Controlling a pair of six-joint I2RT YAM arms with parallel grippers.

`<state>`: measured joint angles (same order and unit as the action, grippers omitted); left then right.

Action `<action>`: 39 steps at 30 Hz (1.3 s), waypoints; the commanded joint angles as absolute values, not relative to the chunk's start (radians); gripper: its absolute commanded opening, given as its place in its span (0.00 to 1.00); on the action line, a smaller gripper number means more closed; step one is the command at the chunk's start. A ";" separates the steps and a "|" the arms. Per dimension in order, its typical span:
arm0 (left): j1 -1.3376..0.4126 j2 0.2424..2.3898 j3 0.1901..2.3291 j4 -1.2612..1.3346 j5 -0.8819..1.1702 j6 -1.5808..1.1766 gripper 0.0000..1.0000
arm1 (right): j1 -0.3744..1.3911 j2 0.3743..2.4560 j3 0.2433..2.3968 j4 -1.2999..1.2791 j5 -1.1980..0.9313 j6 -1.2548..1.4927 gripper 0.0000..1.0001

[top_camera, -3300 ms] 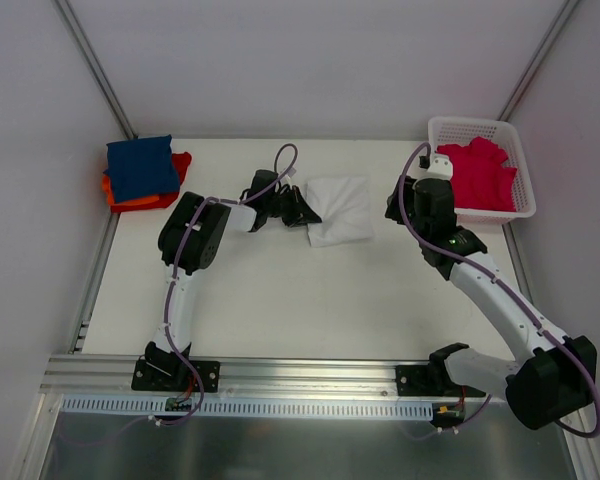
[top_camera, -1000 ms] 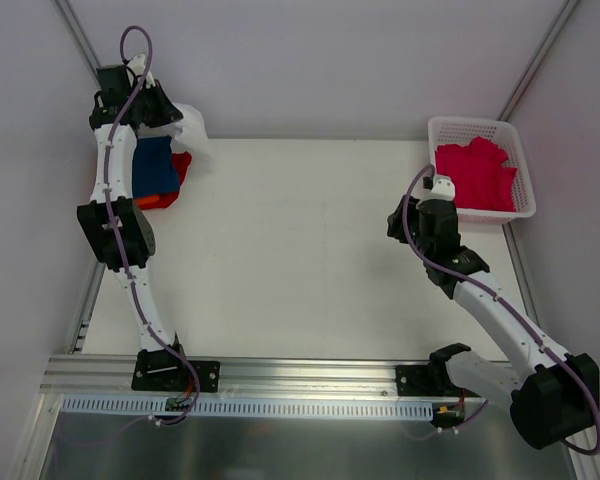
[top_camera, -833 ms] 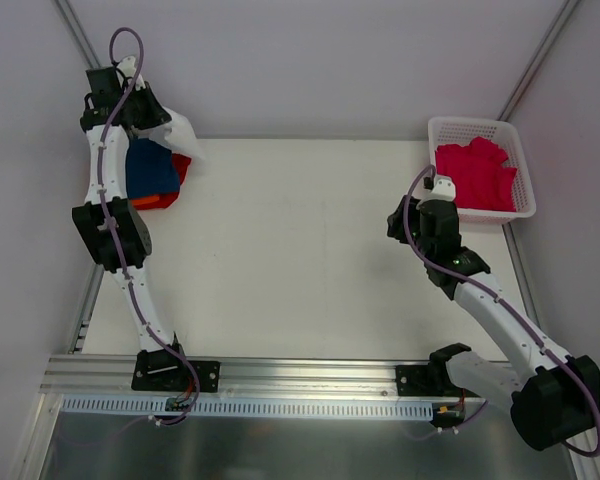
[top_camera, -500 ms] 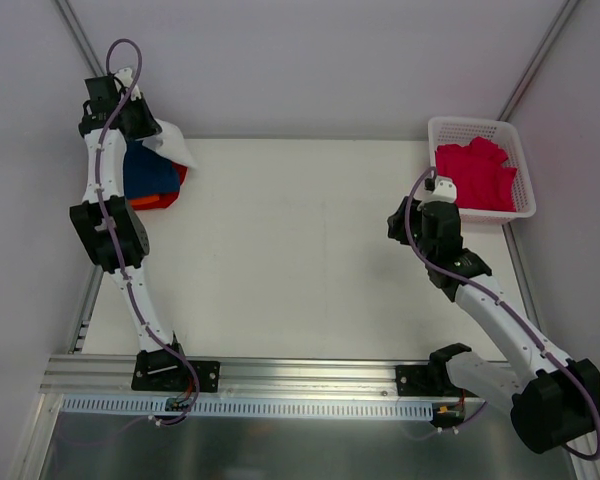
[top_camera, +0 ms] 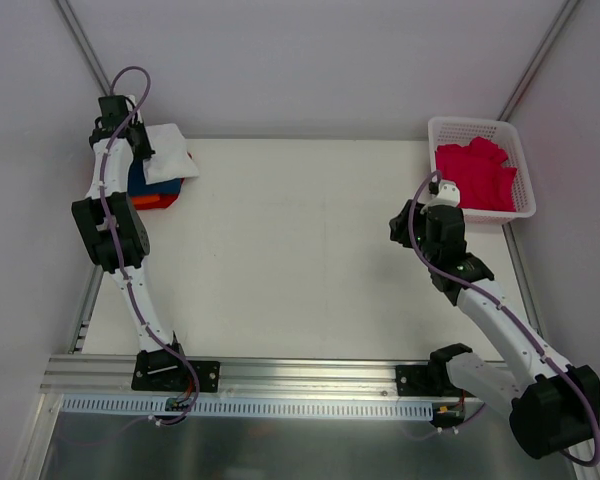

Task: Fold and stack the t-shirts
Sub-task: Neatly place the folded tshirt to the corner

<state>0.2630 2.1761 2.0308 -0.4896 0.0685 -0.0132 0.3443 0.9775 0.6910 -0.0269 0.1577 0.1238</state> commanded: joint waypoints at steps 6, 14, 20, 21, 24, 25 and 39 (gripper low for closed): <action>0.287 2.112 1.985 -0.514 -0.245 -0.044 0.00 | 0.330 0.937 0.672 0.029 0.132 0.150 0.50; 0.301 2.072 1.950 -0.523 -0.411 -0.090 0.00 | 0.330 0.943 0.663 0.035 0.123 0.155 0.50; 0.321 2.057 1.922 -0.525 -0.475 -0.117 0.00 | 0.328 0.943 0.657 0.040 0.121 0.153 0.50; 0.321 2.056 1.928 -0.526 -0.479 -0.117 0.00 | 0.328 0.943 0.655 0.040 0.121 0.152 0.50; 0.327 2.060 1.930 -0.528 -0.482 -0.117 0.00 | 0.325 0.946 0.655 0.043 0.118 0.153 0.50; 0.330 2.065 1.928 -0.528 -0.482 -0.118 0.02 | 0.327 0.950 0.655 0.043 0.115 0.153 0.50; 0.342 2.105 1.937 -0.545 -0.466 -0.141 0.99 | 0.324 0.968 0.658 0.043 0.114 0.149 0.50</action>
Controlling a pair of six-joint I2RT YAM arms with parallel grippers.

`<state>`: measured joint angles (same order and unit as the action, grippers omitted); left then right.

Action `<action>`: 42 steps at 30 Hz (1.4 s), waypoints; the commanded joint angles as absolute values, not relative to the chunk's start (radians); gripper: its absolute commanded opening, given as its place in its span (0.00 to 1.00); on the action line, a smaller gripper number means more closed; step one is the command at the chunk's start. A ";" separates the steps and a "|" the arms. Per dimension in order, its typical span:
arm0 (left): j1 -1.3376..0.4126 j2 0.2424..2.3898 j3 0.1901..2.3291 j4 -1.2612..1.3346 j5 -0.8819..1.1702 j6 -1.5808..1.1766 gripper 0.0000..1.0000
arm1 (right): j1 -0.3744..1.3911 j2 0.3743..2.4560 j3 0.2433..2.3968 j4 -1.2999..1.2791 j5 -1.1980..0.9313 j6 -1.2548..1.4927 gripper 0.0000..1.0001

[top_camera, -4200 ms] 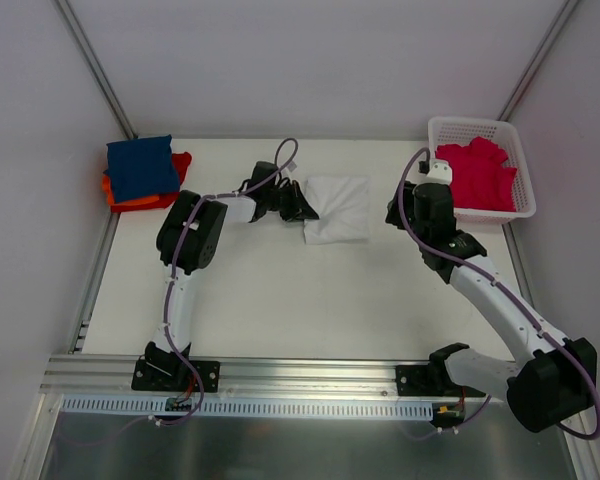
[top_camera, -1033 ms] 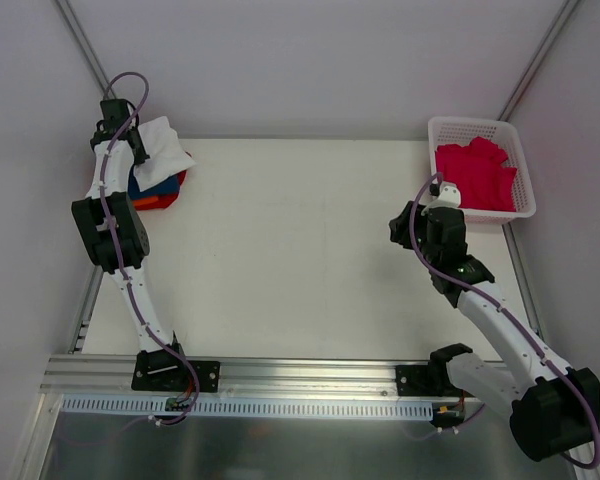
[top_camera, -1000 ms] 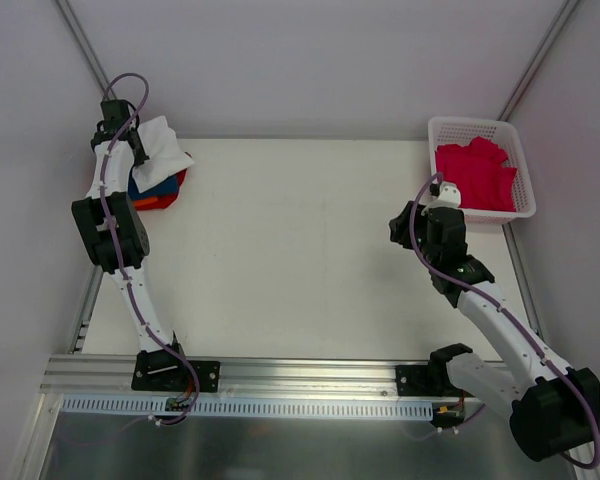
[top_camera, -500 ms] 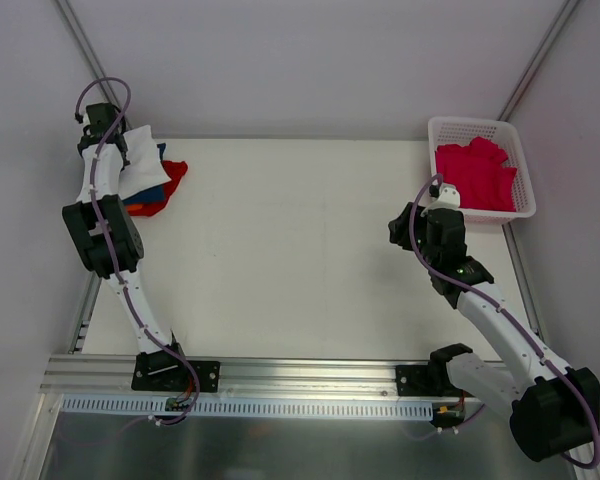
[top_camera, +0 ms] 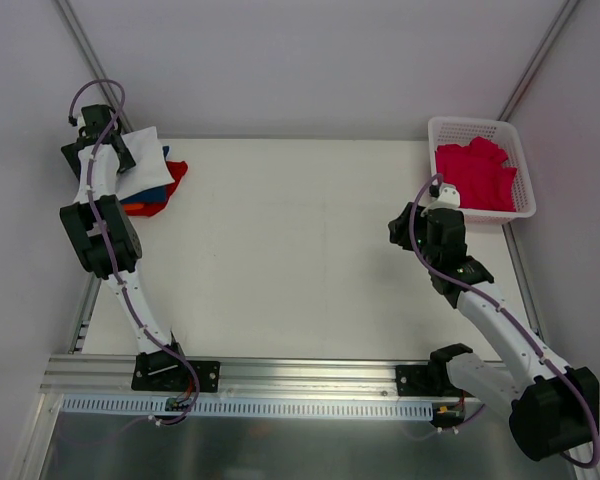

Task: Fold and stack the t-shirts
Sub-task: Neatly place the folded tshirt to the corner

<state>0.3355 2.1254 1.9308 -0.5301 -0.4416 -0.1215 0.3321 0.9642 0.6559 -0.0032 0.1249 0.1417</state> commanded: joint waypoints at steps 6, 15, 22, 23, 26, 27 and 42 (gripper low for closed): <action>0.327 2.040 1.945 -0.549 -0.443 -0.153 0.99 | 0.322 0.989 0.657 0.051 0.106 0.152 0.50; 0.232 1.899 1.956 -0.549 -0.505 -0.138 0.99 | 0.318 0.993 0.657 0.054 0.098 0.156 0.50; 0.138 1.819 1.954 -0.546 -0.344 -0.156 0.99 | 0.316 0.997 0.652 0.063 0.084 0.169 0.50; 0.138 1.821 1.954 -0.543 -0.300 -0.163 0.99 | 0.316 0.997 0.652 0.061 0.084 0.169 0.50; 0.170 1.889 1.992 -0.532 0.006 -0.231 0.89 | 0.316 0.973 0.646 0.061 0.092 0.176 0.50; 0.170 1.890 1.993 -0.532 0.008 -0.232 0.61 | 0.314 0.973 0.644 0.061 0.092 0.176 0.50; 0.222 1.953 1.648 0.030 0.486 -0.665 0.00 | 0.313 0.943 0.637 0.035 0.110 0.167 0.50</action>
